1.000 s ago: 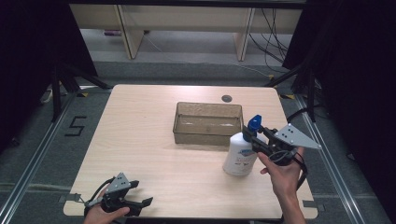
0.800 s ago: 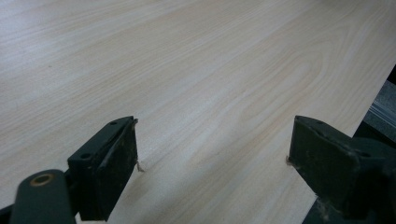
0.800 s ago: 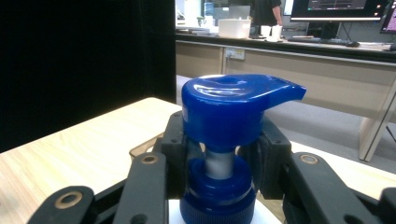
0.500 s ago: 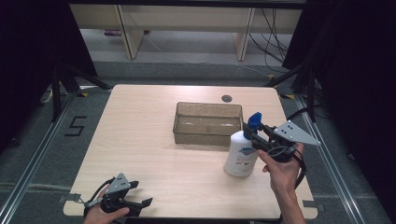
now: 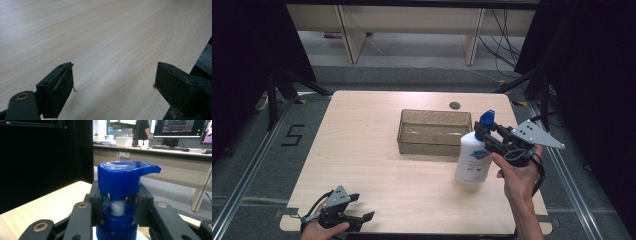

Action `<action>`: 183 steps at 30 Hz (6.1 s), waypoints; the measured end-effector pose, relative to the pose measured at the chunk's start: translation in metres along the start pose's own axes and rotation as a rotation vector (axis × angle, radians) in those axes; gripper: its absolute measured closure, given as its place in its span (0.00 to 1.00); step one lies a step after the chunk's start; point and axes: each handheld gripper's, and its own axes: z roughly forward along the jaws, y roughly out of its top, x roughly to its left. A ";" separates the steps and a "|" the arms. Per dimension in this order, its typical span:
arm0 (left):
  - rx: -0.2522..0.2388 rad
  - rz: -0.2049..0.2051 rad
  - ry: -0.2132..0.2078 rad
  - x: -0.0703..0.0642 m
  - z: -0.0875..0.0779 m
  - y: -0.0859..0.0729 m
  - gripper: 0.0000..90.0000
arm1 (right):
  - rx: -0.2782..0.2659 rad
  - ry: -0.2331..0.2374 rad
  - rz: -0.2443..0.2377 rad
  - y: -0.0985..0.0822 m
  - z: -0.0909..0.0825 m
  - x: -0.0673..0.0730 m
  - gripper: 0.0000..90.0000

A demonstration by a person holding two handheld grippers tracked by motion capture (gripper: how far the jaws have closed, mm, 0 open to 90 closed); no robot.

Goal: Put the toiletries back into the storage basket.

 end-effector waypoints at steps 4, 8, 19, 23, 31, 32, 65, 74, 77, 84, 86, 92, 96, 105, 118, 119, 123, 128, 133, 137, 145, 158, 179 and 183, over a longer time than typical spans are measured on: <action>-0.001 -0.001 0.000 0.000 0.000 0.000 0.17 | 0.003 0.011 0.008 0.002 0.005 0.001 0.73; -0.008 -0.004 0.000 0.000 0.001 0.000 0.17 | 0.000 0.015 0.016 0.005 0.008 0.001 0.73; -0.002 -0.005 0.003 0.000 0.001 0.000 0.17 | -0.016 0.019 -0.008 0.027 0.014 -0.002 0.73; -0.002 -0.006 0.003 0.000 0.001 0.000 0.17 | -0.020 0.011 -0.006 0.035 0.017 -0.004 0.73; -0.002 -0.004 0.002 0.000 0.001 0.000 0.16 | -0.022 0.016 -0.007 0.051 0.026 -0.007 0.73; -0.002 -0.004 0.002 0.000 0.001 0.000 0.17 | -0.022 0.018 -0.014 0.053 0.027 -0.007 0.73; 0.004 -0.001 -0.006 0.000 0.001 0.000 0.17 | -0.015 -0.036 0.022 0.075 0.093 -0.033 0.73; 0.003 -0.002 -0.007 0.000 0.001 0.000 0.17 | -0.010 -0.057 0.023 0.064 0.108 -0.040 0.73; 0.002 0.001 -0.008 0.000 0.002 0.001 0.17 | -0.010 -0.051 0.035 0.061 0.110 -0.042 0.73; 0.004 -0.003 -0.018 -0.001 0.001 0.001 0.17 | -0.011 -0.065 0.047 0.054 0.116 -0.046 0.73; 0.002 -0.001 -0.017 -0.001 0.002 0.000 0.17 | -0.008 -0.067 0.040 0.052 0.117 -0.046 0.73; 0.002 0.001 -0.017 -0.001 0.002 0.000 0.17 | 0.000 -0.065 0.046 0.045 0.120 -0.047 0.73; -0.006 0.001 -0.018 -0.002 0.002 0.000 0.17 | -0.003 -0.061 0.057 0.040 0.122 -0.049 0.73; 0.001 0.002 -0.021 -0.001 0.002 0.001 0.17 | 0.010 -0.056 0.056 0.028 0.125 -0.050 0.73; -0.006 -0.001 -0.017 -0.001 0.002 0.000 0.16 | 0.028 -0.074 0.081 0.009 0.125 -0.054 0.73; 0.000 0.000 -0.019 -0.001 0.002 0.001 0.17 | 0.028 -0.070 0.077 0.007 0.126 -0.054 0.73; -0.006 0.000 -0.018 -0.001 0.002 0.000 0.17 | 0.033 -0.077 0.091 0.000 0.125 -0.056 0.73; -0.007 -0.001 -0.017 -0.001 0.002 0.000 0.17 | 0.039 -0.073 0.091 -0.006 0.126 -0.056 0.73; -0.001 -0.004 -0.019 -0.001 0.002 0.001 0.17 | 0.039 -0.066 0.082 -0.010 0.125 -0.055 0.73; -0.004 -0.003 -0.014 -0.001 0.002 0.000 0.17 | 0.031 -0.073 0.067 -0.012 0.120 -0.052 0.73; -0.004 0.000 -0.011 0.000 0.000 0.000 0.17 | 0.016 -0.071 0.051 -0.016 0.115 -0.045 0.73; 0.003 -0.002 -0.008 0.000 0.001 0.000 0.17 | 0.026 -0.081 0.056 -0.017 0.109 -0.039 0.65; 0.002 -0.014 -0.006 -0.001 0.002 0.000 0.17 | 0.027 -0.056 0.127 -0.018 0.083 -0.043 0.39; 0.003 -0.012 -0.003 0.000 0.001 0.000 0.16 | 0.021 -0.051 0.141 -0.021 0.079 -0.042 0.37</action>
